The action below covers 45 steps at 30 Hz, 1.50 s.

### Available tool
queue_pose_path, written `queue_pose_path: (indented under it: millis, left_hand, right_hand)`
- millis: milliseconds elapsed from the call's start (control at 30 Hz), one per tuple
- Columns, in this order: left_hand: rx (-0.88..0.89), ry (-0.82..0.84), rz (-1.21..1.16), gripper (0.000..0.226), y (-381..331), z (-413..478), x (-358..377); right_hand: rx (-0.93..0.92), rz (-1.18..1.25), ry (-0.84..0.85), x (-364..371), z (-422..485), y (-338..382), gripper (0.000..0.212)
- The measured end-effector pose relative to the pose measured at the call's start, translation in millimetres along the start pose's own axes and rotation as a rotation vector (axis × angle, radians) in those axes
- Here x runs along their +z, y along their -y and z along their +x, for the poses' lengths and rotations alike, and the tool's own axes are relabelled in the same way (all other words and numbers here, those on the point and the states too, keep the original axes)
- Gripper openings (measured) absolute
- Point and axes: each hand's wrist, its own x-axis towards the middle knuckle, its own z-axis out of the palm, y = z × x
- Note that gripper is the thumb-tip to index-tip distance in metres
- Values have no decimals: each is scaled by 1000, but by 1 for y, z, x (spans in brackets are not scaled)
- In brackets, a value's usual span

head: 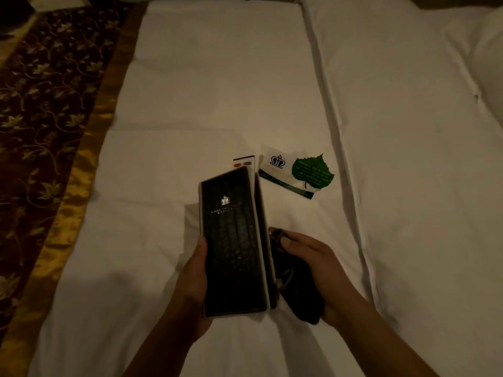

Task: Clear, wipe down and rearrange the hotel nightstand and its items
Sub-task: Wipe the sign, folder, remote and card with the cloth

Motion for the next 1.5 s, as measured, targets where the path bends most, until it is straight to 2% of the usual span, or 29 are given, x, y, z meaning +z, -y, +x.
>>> queue_pose_path:
  millis: [100, 233, 300, 333, 400, 467, 567, 633, 767, 833, 933, 1033, 1100, 1200, 1233, 1367, 1500]
  left_hand:
    - [11, -1, 80, 64, 6, 0, 5]
    - [323, 36, 280, 57, 1, 0, 14]
    - [390, 26, 394, 77, -5, -1, 24]
    - [369, 23, 411, 89, -7, -2, 27]
    - [229, 87, 263, 104, -6, -6, 33]
    - [45, 180, 44, 92, -7, -8, 34]
    - [-67, 293, -90, 68, -5, -9, 35]
    - [-93, 261, -102, 73, -4, -8, 33]
    - [-157, 228, -23, 73, 1, -9, 28]
    - [-183, 262, -33, 72, 3, -9, 28]
    - [-197, 294, 17, 73, 2, -6, 28]
    - [-158, 327, 42, 66, -5, -6, 28]
    - [-155, 333, 11, 70, -8, -3, 28]
    - [-180, 246, 5, 93, -8, 8, 26]
    - [-189, 236, -9, 94, -8, 11, 26]
    - [-145, 311, -132, 70, -16, 16, 35]
    - [-144, 435, -220, 49, -28, 18, 38]
  right_hand:
    - [-72, 14, 53, 6, -3, 1, 28]
    - [-153, -47, 17, 10, -10, 3, 22]
    - [-187, -122, 40, 16, -15, 1, 26]
    - [-227, -185, 51, 20, -17, 0, 28]
    - [-353, -335, 38, 25, -20, -4, 27]
    - [-475, -501, 23, 28, -20, -5, 26]
    - [-519, -679, 46, 29, -19, -6, 27]
    - [-558, -713, 9, 28, -14, -5, 21]
    - [-609, -720, -271, 21, 3, 2, 16]
    - [-701, -723, -244, 23, 3, 7, 17]
    - [-859, -926, -174, 26, 10, 17, 22]
    - [-746, -895, -350, 14, 31, 32, 18]
    - [-665, -902, -409, 6, 35, 29, 18]
    - [-691, -965, -297, 8, 20, 8, 20]
    - [-690, -961, -256, 10, 15, 3, 22]
    - [-697, -955, -275, 19, 0, -7, 24]
    - [-876, -1096, -108, 29, -27, -20, 21]
